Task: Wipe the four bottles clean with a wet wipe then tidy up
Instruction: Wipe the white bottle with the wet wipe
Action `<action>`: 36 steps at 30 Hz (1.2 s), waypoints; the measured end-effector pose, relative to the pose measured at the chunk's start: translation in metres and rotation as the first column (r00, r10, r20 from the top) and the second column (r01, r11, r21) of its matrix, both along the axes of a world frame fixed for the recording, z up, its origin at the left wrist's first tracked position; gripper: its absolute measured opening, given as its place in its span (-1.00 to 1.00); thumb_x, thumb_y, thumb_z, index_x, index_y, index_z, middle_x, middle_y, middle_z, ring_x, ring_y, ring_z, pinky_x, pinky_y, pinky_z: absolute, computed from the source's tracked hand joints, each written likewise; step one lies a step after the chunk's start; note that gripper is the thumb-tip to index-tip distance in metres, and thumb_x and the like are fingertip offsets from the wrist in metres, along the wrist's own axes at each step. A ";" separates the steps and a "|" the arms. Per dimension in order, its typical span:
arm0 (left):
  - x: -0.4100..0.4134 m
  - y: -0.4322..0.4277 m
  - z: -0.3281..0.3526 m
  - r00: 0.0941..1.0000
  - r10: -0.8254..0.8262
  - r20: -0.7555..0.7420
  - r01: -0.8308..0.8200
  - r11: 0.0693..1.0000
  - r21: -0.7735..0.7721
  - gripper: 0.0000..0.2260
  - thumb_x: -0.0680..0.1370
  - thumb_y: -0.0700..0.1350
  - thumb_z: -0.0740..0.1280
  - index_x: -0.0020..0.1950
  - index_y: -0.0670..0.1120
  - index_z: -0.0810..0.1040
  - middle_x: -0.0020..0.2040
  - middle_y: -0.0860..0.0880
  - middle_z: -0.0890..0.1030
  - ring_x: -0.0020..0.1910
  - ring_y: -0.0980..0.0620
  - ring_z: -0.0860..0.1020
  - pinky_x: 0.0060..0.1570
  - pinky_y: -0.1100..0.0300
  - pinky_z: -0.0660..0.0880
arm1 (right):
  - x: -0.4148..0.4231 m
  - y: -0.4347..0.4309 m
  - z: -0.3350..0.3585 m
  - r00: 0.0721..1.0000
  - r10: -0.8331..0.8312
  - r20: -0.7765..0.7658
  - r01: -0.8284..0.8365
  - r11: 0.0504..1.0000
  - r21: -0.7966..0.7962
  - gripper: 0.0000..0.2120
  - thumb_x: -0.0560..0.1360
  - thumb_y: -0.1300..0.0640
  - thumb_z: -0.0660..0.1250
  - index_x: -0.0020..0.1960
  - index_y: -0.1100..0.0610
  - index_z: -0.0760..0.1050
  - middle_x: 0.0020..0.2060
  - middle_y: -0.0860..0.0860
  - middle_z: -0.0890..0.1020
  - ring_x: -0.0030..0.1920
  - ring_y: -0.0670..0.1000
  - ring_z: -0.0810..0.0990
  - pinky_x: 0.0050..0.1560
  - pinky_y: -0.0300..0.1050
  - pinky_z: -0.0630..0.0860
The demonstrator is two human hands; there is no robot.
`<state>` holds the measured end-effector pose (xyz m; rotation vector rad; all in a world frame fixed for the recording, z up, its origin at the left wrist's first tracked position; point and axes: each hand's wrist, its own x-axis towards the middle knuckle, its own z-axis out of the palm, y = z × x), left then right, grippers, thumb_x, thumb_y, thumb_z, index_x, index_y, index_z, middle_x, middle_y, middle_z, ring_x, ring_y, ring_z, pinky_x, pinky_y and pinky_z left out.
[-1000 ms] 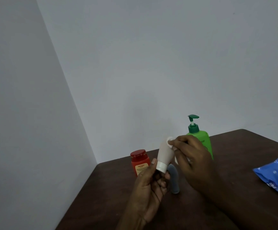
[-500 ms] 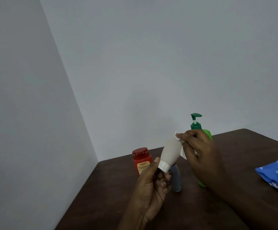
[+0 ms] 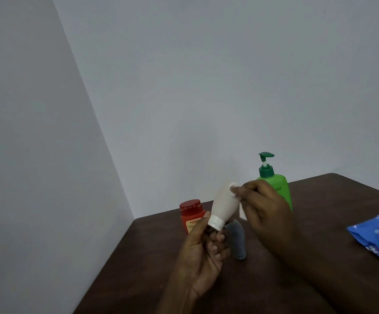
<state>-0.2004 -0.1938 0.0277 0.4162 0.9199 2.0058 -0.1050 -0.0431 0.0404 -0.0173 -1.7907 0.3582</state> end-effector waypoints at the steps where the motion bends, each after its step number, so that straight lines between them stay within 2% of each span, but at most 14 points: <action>1: 0.001 -0.001 0.000 1.000 -0.005 0.004 0.005 1.000 0.004 -0.50 0.60 -0.03 0.31 0.35 -0.41 0.47 -0.39 -0.12 0.44 -0.58 0.12 0.35 -0.59 0.28 0.28 | 0.001 0.004 0.002 0.999 -0.029 -0.042 0.027 0.999 -0.040 -0.71 0.55 0.30 0.28 0.20 0.20 0.67 -0.05 0.04 0.58 -0.06 -0.10 0.54 -0.04 -0.45 0.42; 4: 0.003 -0.001 -0.001 1.000 -0.014 0.015 0.014 1.000 0.022 -0.45 0.63 -0.04 0.29 0.47 -0.41 0.37 -0.38 -0.13 0.45 -0.57 0.11 0.37 -0.59 0.27 0.30 | 0.001 0.007 0.002 0.994 -0.058 -0.088 0.050 0.995 -0.086 -0.71 0.53 0.32 0.33 0.21 0.22 0.67 -0.07 0.07 0.59 -0.08 -0.12 0.52 -0.09 -0.36 0.46; 7: 0.004 0.002 0.000 0.999 0.008 0.033 -0.009 1.000 0.027 -0.47 0.64 -0.03 0.28 0.47 -0.38 0.39 -0.37 -0.13 0.46 -0.57 0.11 0.37 -0.59 0.26 0.31 | -0.002 -0.003 -0.002 0.999 -0.025 -0.030 0.024 0.999 -0.031 -0.70 0.55 0.30 0.29 0.23 0.21 0.66 -0.04 0.05 0.58 -0.07 -0.08 0.54 -0.07 -0.39 0.45; 8: 0.004 0.002 0.002 0.999 0.004 0.045 -0.006 0.999 0.040 -0.53 0.63 -0.03 0.28 0.38 -0.37 0.47 -0.37 -0.12 0.46 -0.58 0.11 0.37 -0.60 0.26 0.31 | -0.002 -0.009 -0.005 1.000 0.025 0.011 -0.025 1.000 0.005 -0.69 0.55 0.27 0.26 0.23 0.21 0.65 -0.03 0.04 0.57 -0.06 -0.05 0.56 -0.05 -0.37 0.46; 10: 0.001 0.002 0.004 0.997 0.011 0.078 -0.016 0.997 0.072 -0.68 0.59 -0.04 0.30 0.07 -0.31 0.61 -0.39 -0.11 0.45 -0.60 0.11 0.36 -0.62 0.26 0.29 | -0.003 -0.020 -0.010 0.981 0.148 0.128 -0.158 0.984 0.078 -0.67 0.56 0.21 0.23 0.26 0.16 0.64 -0.02 0.02 0.56 -0.05 -0.05 0.58 -0.06 -0.27 0.51; 12: -0.002 0.001 0.006 0.995 0.023 0.096 -0.031 0.996 0.083 -0.72 0.58 -0.05 0.31 -0.09 -0.27 0.62 -0.40 -0.08 0.44 -0.60 0.12 0.36 -0.62 0.27 0.28 | -0.002 -0.027 -0.013 0.950 0.224 0.217 -0.255 0.959 0.124 -0.68 0.59 0.20 0.24 0.28 0.14 0.63 -0.01 0.00 0.56 -0.04 -0.08 0.59 -0.07 -0.22 0.54; 15: -0.005 -0.001 0.003 0.994 -0.021 0.112 0.010 0.996 0.092 -0.70 0.62 -0.04 0.29 -0.02 -0.28 0.63 -0.37 -0.07 0.42 -0.58 0.12 0.35 -0.60 0.26 0.29 | -0.003 -0.026 -0.012 0.960 0.201 0.195 -0.233 0.959 0.163 -0.69 0.59 0.23 0.24 0.27 0.16 0.64 0.02 0.03 0.58 0.01 -0.07 0.58 0.01 -0.24 0.54; 17: -0.007 -0.001 0.000 0.990 -0.092 0.103 0.080 0.990 0.116 -0.69 0.65 -0.08 0.33 0.14 -0.32 0.65 -0.34 -0.07 0.42 -0.55 0.12 0.34 -0.56 0.26 0.29 | -0.002 -0.021 -0.008 0.988 0.123 0.094 -0.135 0.982 0.134 -0.68 0.56 0.25 0.23 0.23 0.19 0.65 0.01 0.06 0.60 0.02 -0.07 0.57 0.07 -0.37 0.47; 20: -0.006 -0.001 -0.003 0.985 -0.141 0.095 0.130 0.985 0.116 -0.50 0.57 -0.07 0.37 0.40 -0.36 0.47 -0.33 -0.09 0.44 -0.53 0.10 0.36 -0.53 0.24 0.30 | 0.000 -0.009 -0.003 0.998 0.004 -0.063 -0.004 1.000 -0.001 -0.73 0.54 0.33 0.30 0.18 0.22 0.67 0.01 0.08 0.62 0.02 -0.10 0.56 0.07 -0.46 0.44; 22: -0.005 0.000 -0.008 0.983 -0.146 0.110 0.132 0.984 0.121 -0.51 0.57 -0.08 0.38 0.39 -0.37 0.44 -0.33 -0.11 0.43 -0.54 0.09 0.35 -0.55 0.24 0.29 | 0.000 -0.003 -0.003 0.993 -0.034 -0.109 0.026 0.997 -0.069 -0.73 0.52 0.35 0.34 0.17 0.21 0.68 0.03 0.07 0.63 0.05 -0.11 0.57 0.06 -0.38 0.50; 25: -0.005 0.000 -0.009 0.978 -0.175 0.114 0.155 0.975 0.162 -0.49 0.58 -0.09 0.44 0.40 -0.37 0.43 -0.36 -0.12 0.43 -0.55 0.09 0.36 -0.57 0.24 0.31 | -0.001 -0.007 -0.004 0.986 -0.056 -0.159 0.044 0.996 -0.075 -0.76 0.52 0.37 0.35 0.14 0.25 0.68 0.04 0.09 0.65 0.09 -0.12 0.57 0.14 -0.40 0.47; 28: -0.006 -0.002 -0.005 0.975 -0.205 0.089 0.182 0.958 0.220 -0.38 0.35 -0.17 0.66 0.31 -0.37 0.53 -0.38 -0.12 0.42 -0.56 0.08 0.35 -0.60 0.23 0.31 | 0.000 -0.019 -0.003 0.982 -0.024 -0.185 0.018 0.999 -0.036 -0.81 0.53 0.35 0.34 0.09 0.28 0.67 0.03 0.11 0.64 0.15 -0.14 0.55 0.25 -0.43 0.41; 32: -0.008 -0.006 -0.001 0.963 -0.258 0.077 0.224 0.925 0.307 -0.39 0.31 -0.25 0.68 0.28 -0.34 0.53 -0.35 -0.11 0.44 -0.55 0.08 0.37 -0.59 0.23 0.33 | -0.002 -0.030 -0.011 0.989 0.122 -0.083 -0.121 0.993 0.015 -0.74 0.48 0.42 0.35 0.10 0.23 0.68 0.05 0.08 0.60 0.19 -0.14 0.57 0.23 -0.33 0.46; 36: -0.009 -0.009 0.001 0.957 -0.280 0.081 0.237 0.910 0.340 -0.51 0.24 -0.28 0.71 0.08 -0.41 0.64 -0.36 -0.09 0.45 -0.58 0.10 0.39 -0.62 0.24 0.35 | -0.002 -0.037 -0.019 0.974 0.224 0.044 -0.226 0.971 0.071 -0.72 0.47 0.39 0.37 0.12 0.16 0.68 0.08 -0.02 0.58 0.18 -0.22 0.55 0.17 -0.37 0.46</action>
